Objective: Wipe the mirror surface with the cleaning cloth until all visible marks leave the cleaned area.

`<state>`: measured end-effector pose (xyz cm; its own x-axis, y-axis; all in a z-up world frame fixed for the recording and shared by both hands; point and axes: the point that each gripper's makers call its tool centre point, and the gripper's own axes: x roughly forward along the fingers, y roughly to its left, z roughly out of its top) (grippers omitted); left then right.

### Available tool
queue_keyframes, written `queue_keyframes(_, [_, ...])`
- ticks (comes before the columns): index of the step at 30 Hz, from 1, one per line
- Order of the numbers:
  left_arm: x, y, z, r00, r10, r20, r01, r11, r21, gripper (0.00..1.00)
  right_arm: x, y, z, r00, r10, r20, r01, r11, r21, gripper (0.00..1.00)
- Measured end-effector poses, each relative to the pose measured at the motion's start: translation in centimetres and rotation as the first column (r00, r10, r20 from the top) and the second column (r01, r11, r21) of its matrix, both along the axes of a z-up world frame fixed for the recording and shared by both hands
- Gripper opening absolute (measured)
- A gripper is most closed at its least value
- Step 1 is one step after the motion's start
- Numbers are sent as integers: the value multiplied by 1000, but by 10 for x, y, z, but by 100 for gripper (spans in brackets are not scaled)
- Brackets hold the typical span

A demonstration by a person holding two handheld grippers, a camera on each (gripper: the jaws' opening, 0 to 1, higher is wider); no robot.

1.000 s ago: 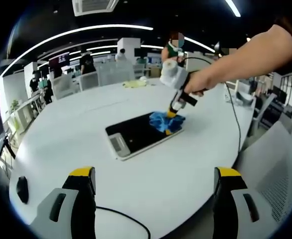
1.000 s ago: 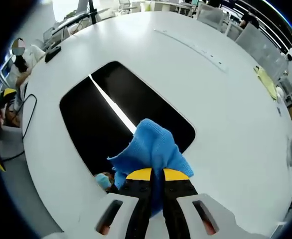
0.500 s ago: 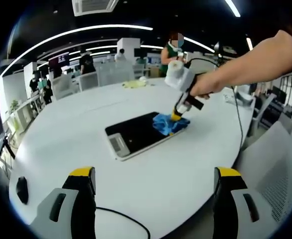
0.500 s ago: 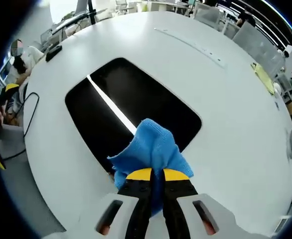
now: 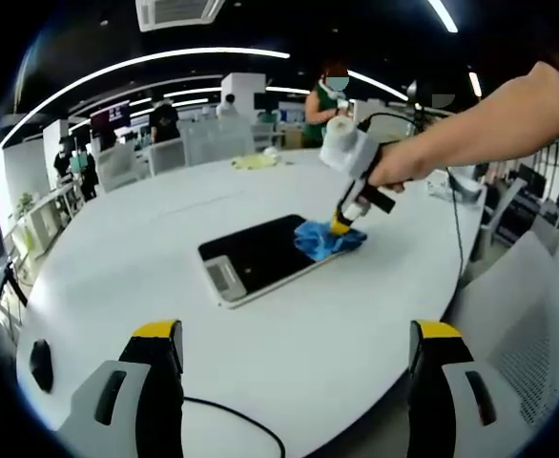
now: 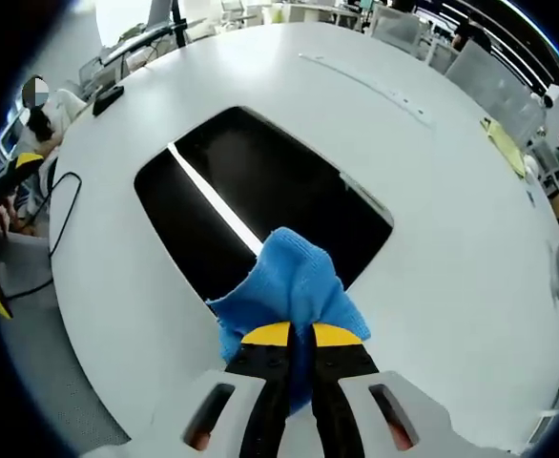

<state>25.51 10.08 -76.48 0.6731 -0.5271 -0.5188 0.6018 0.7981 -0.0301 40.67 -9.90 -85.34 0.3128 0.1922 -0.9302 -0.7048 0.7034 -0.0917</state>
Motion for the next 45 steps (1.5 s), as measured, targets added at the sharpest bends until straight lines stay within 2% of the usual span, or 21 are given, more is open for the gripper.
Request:
queue_keyframes(17, [1, 0, 1, 1000, 4, 5, -4, 1000, -5, 99, -1, 5, 0, 1000, -16, -6, 16, 1000, -18, 2])
queue_keyframes(45, [2, 2, 3, 1000, 12, 13, -12, 1000, -15, 99, 1, 50, -1, 1000, 21, -5, -21, 1000, -13, 2])
